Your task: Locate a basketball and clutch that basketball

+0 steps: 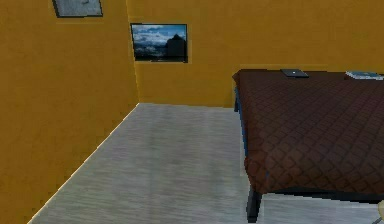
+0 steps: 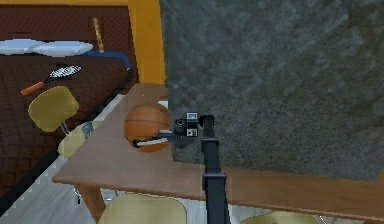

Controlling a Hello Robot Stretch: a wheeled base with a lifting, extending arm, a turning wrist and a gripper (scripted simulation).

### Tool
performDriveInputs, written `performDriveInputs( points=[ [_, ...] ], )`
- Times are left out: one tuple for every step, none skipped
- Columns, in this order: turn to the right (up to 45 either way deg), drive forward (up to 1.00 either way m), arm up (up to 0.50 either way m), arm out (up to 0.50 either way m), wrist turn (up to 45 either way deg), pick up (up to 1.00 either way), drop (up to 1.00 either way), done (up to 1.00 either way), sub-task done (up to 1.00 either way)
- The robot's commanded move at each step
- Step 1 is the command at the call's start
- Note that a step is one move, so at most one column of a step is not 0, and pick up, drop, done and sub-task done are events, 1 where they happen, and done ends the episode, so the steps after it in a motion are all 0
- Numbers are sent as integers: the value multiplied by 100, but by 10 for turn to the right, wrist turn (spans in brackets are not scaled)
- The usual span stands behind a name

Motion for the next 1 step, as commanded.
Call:
performDriveInputs(
  points=[
    [0, 0, 0, 0, 0, 100, 0, 0, 0]
  ],
)
